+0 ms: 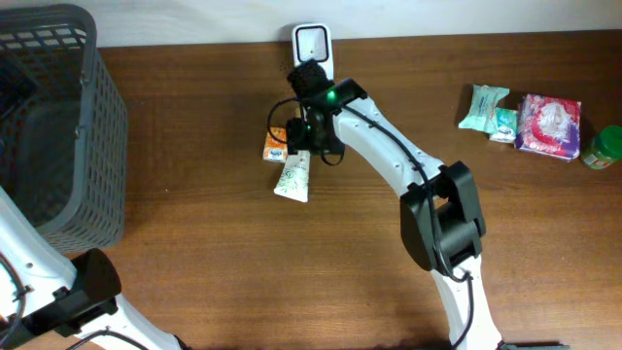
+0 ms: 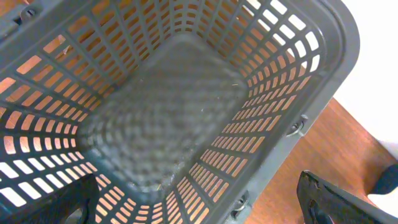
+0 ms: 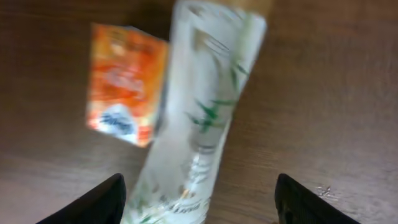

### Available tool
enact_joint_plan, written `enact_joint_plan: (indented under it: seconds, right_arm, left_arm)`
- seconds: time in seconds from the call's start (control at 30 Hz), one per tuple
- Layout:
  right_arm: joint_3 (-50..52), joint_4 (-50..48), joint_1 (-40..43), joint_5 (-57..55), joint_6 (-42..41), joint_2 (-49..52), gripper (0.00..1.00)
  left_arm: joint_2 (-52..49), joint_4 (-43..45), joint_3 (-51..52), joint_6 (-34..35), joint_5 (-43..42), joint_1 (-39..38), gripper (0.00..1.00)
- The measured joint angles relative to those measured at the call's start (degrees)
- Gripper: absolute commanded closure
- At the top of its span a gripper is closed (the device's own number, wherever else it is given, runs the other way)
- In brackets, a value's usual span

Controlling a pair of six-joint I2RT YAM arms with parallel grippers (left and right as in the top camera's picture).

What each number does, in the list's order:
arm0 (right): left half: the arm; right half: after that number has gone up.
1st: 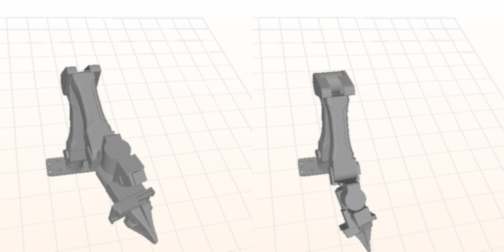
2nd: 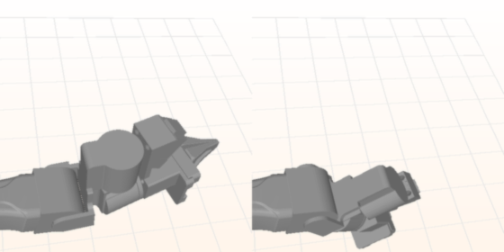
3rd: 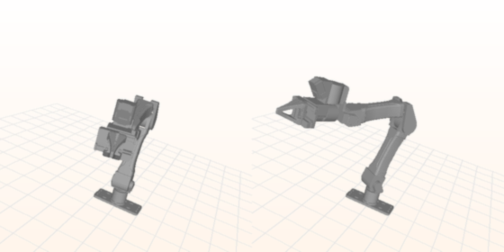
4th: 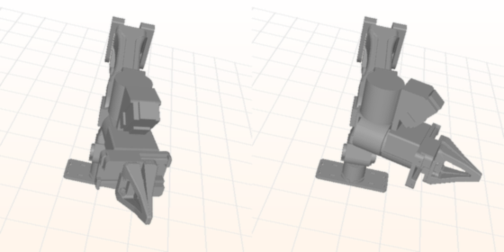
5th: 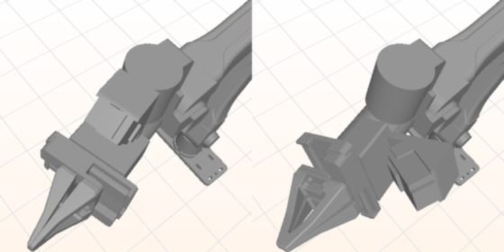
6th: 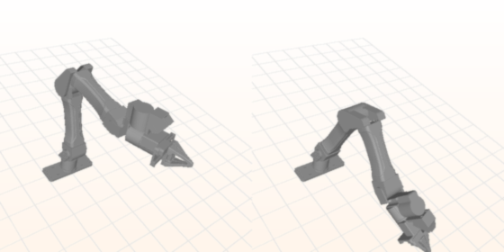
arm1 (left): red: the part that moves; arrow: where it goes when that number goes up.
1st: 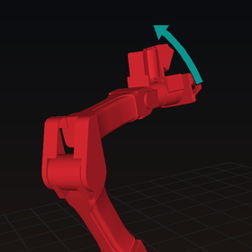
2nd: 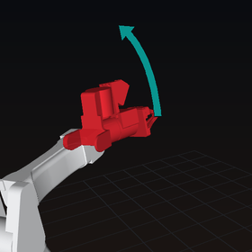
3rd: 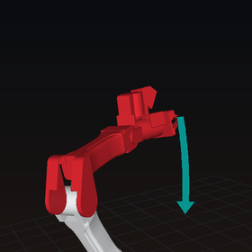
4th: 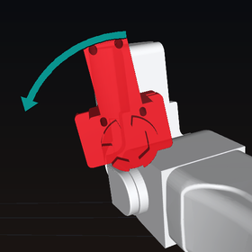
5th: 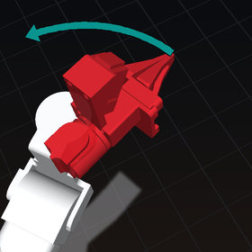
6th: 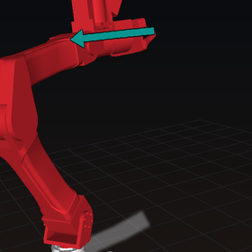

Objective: Scan the item barcode
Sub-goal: 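Grasp the white-and-gold tube with the right gripper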

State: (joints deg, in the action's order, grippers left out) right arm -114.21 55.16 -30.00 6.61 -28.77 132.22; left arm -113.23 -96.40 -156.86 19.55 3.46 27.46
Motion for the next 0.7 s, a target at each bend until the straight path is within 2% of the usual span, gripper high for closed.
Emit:
enact_joint_plan:
  seconds: [0.07,0.13,0.17,0.23,0.27,0.3,0.4,0.43,0.5,0.57,0.6,0.63,0.7]
  right_arm:
    - [5.0,-6.2,0.0,-0.2,-2.9,0.2,0.51]
    - [7.5,-10.3,0.0,-0.2,-4.1,0.2,0.53]
    - [8.7,-12.1,0.0,-0.2,-4.1,0.2,0.68]
    - [10.2,-14.1,0.0,0.2,-4.2,0.2,0.89]
    - [10.2,-13.9,0.0,0.1,-4.6,0.2,0.96]
    - [10.1,-13.5,0.0,0.5,-4.7,-0.4,0.96]
    - [7.4,-3.8,1.0,-0.8,-3.7,-0.9,0.96]
    - [5.5,2.9,2.4,-1.5,-2.3,-0.9,0.96]
    - [3.6,7.5,5.8,-2.6,0.9,-0.9,0.95]
    - [3.1,9.8,7.5,-4.4,3.8,-0.9,0.68]
    - [3.1,10.2,7.5,-5.3,4.8,-0.9,0.45]
    - [3.0,10.3,7.3,-5.8,5.2,-0.9,0.37]
    - [3.0,10.2,7.2,-6.2,5.8,-0.9,0.35]
  left_arm:
    - [0.0,0.0,0.0,0.0,0.0,0.0,0.01]
    - [0.0,0.0,0.0,0.0,0.0,0.0,0.01]
    - [0.0,0.0,0.0,0.0,0.0,0.0,0.01]
    - [0.0,0.0,0.0,0.0,0.0,0.0,0.01]
    - [0.0,0.0,0.0,0.0,0.0,0.0,0.01]
    - [0.0,0.0,0.0,0.0,0.0,0.0,0.01]
    - [0.0,0.0,0.0,0.0,0.0,0.0,0.01]
    - [0.0,0.0,0.0,0.0,0.0,0.0,0.01]
    - [0.0,0.0,0.0,0.0,0.0,0.0,0.01]
    - [0.0,0.0,0.0,0.0,0.0,0.0,0.01]
    - [0.0,0.0,0.0,0.0,0.0,0.0,0.01]
    - [0.0,0.0,0.0,0.0,0.0,0.0,0.01]
    - [0.0,0.0,0.0,0.0,0.0,0.0,0.01]
